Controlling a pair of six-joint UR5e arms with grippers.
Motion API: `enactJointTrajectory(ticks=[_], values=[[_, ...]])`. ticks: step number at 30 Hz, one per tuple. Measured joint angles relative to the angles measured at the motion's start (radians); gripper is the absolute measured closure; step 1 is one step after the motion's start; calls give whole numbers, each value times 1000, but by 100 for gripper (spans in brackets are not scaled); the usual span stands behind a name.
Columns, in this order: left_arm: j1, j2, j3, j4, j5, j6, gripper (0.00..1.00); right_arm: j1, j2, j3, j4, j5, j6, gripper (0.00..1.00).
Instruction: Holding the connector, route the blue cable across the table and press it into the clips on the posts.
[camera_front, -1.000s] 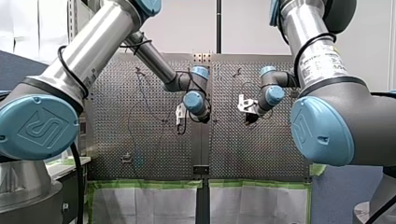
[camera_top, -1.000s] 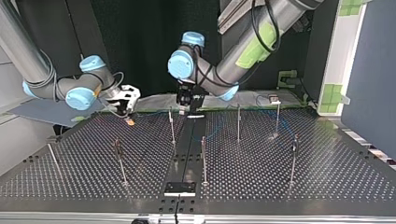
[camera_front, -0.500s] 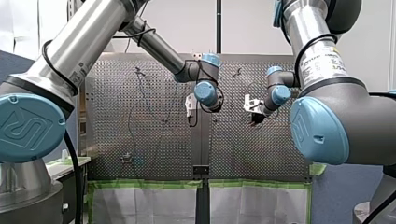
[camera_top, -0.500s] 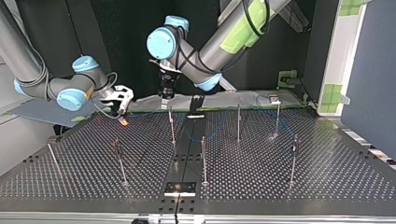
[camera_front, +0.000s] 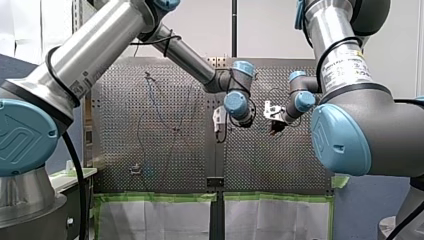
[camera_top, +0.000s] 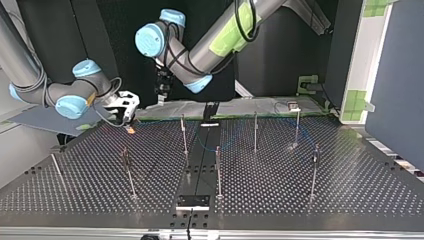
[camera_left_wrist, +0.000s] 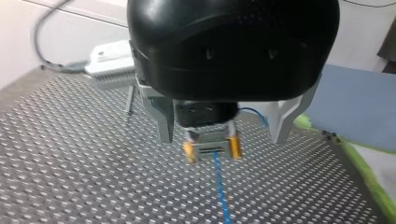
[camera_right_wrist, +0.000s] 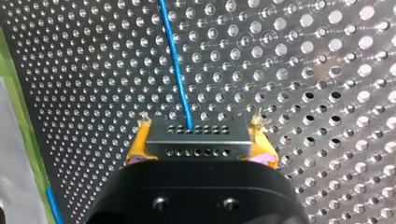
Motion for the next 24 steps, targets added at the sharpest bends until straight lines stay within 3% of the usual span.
enactJointTrajectory(ticks=[14,24], values=[[-2,-118,118,-117,-50,-15,0,-16,-6,6,22,-38,-19,100],[-18,-200,201,-130,-119,-19,0,-23,-6,6,21,-39,-20,100]])
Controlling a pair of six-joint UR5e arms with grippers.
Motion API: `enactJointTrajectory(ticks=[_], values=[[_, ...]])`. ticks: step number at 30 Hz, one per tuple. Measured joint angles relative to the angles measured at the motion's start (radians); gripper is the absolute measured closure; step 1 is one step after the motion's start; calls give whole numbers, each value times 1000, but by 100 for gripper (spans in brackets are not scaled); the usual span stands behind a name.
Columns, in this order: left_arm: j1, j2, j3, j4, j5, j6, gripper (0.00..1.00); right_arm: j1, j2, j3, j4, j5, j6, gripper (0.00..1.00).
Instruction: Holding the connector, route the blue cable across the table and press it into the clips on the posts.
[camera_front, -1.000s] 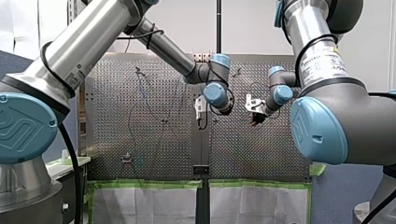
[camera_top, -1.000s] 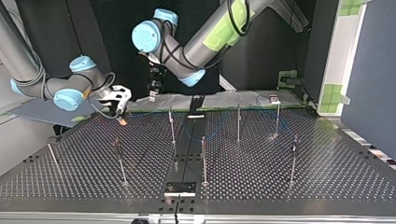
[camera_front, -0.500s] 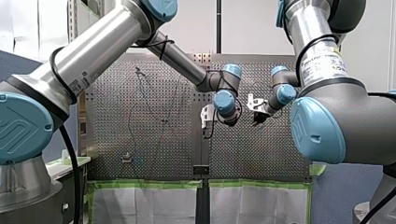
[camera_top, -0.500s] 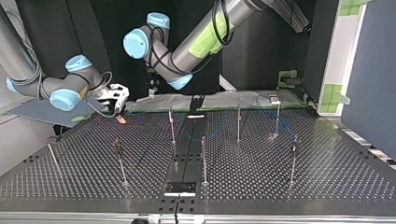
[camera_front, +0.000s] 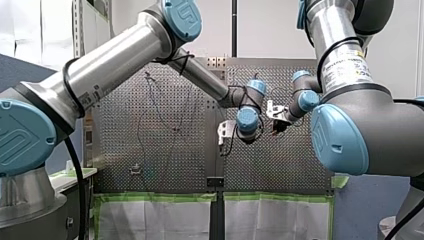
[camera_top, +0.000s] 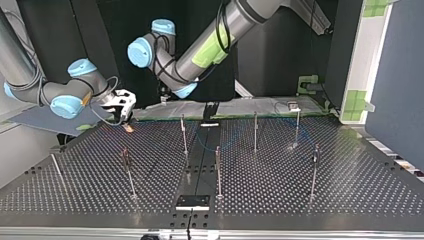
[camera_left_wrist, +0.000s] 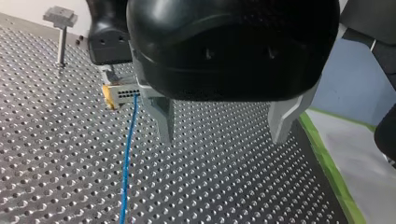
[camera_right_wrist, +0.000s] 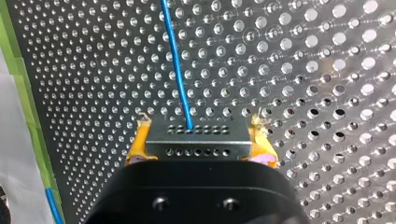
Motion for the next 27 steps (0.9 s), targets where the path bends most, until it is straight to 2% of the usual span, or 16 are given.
enactJointTrajectory(ticks=[21,27], values=[[-11,-170,170,142,-169,-23,0,-1,0,0,-2,0,0,100],[-21,-188,224,153,-223,-38,0,-1,0,0,-2,0,2,100]])
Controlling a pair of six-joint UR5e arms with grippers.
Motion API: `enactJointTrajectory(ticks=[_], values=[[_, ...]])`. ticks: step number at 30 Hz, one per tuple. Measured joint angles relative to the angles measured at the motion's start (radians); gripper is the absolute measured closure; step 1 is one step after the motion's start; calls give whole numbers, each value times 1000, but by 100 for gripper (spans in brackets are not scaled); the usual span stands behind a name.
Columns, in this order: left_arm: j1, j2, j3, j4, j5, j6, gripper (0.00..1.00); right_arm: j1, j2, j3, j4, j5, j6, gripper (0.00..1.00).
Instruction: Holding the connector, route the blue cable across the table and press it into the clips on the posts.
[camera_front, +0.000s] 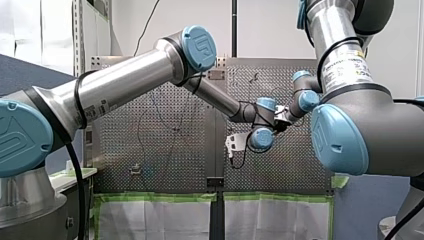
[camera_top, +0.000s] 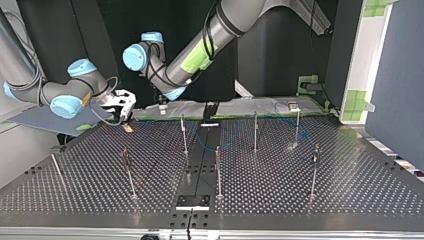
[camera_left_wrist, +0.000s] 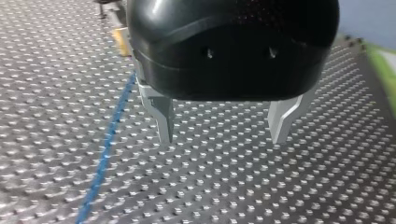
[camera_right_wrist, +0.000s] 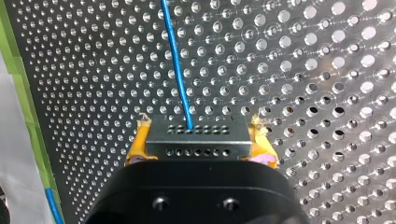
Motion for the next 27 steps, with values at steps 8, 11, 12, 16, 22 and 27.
enactJointTrajectory(ticks=[8,11,12,16,22,27], values=[[-15,2,67,-10,-66,-9,0,-1,0,0,0,0,2,100],[-10,2,81,7,-76,1,0,-1,0,0,0,0,2,100],[-7,2,82,13,-77,6,0,-1,0,0,0,0,2,100],[9,2,81,37,-68,32,0,0,0,0,0,0,0,100],[46,-10,86,26,-30,48,0,0,0,0,0,0,-3,100],[75,-14,104,9,6,51,0,-1,0,0,0,0,-3,100]])
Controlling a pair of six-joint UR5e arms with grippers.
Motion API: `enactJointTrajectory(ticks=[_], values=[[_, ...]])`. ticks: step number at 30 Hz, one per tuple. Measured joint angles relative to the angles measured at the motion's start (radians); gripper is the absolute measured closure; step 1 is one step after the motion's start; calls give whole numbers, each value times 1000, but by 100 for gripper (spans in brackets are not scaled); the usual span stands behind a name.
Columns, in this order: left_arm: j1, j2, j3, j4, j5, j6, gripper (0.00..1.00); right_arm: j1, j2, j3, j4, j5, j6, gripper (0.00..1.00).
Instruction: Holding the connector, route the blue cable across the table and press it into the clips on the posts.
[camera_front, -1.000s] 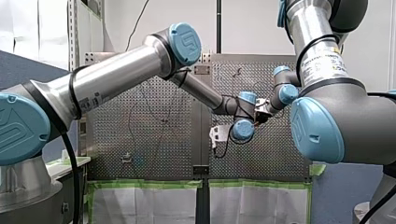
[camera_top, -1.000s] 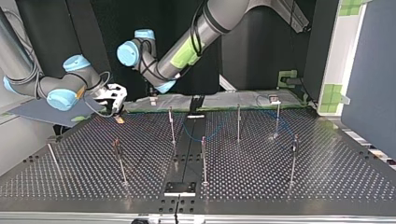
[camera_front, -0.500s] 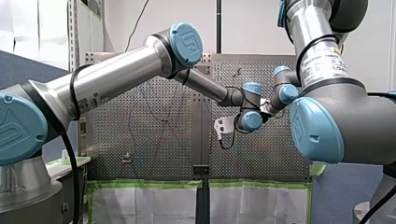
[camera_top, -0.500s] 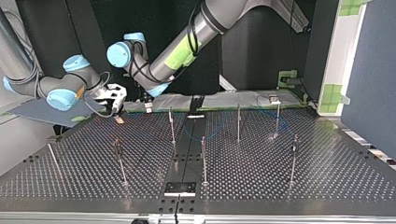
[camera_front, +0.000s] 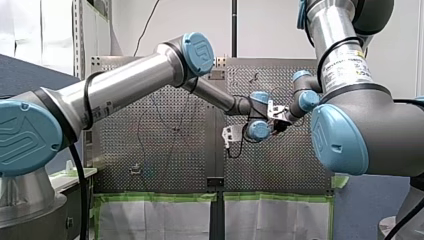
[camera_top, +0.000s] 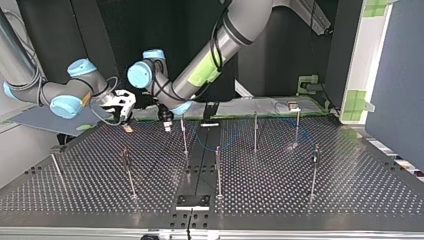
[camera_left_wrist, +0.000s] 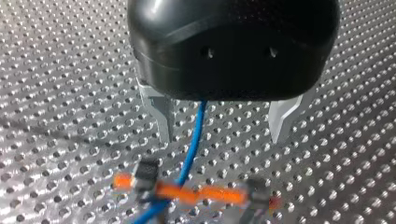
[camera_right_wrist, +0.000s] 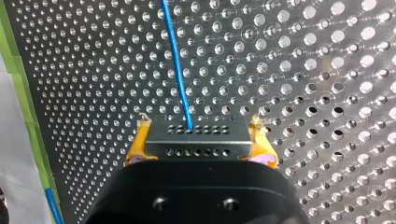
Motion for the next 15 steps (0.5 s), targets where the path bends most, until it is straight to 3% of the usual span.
enactJointTrajectory(ticks=[6,7,8,9,10,11,12,14,15], values=[[-3,0,6,-17,14,-6,0,-1,0,0,1,0,0,100],[-5,0,5,-18,15,-8,4,-1,0,0,1,0,0,100],[-7,0,3,-18,15,-13,29,-1,0,0,1,0,0,100],[-9,0,0,-18,15,-17,29,-1,0,0,1,0,0,100],[-10,0,-2,-19,15,-21,53,-1,0,0,0,0,0,100],[-12,0,-6,-18,15,-25,68,-1,0,0,0,0,0,100],[-14,0,-8,-18,15,-27,68,-1,0,0,0,0,0,100],[-18,0,-12,-17,14,-31,100,-1,0,0,0,0,0,100],[-19,0,-12,-17,13,-33,100,-1,0,0,0,0,0,100]])
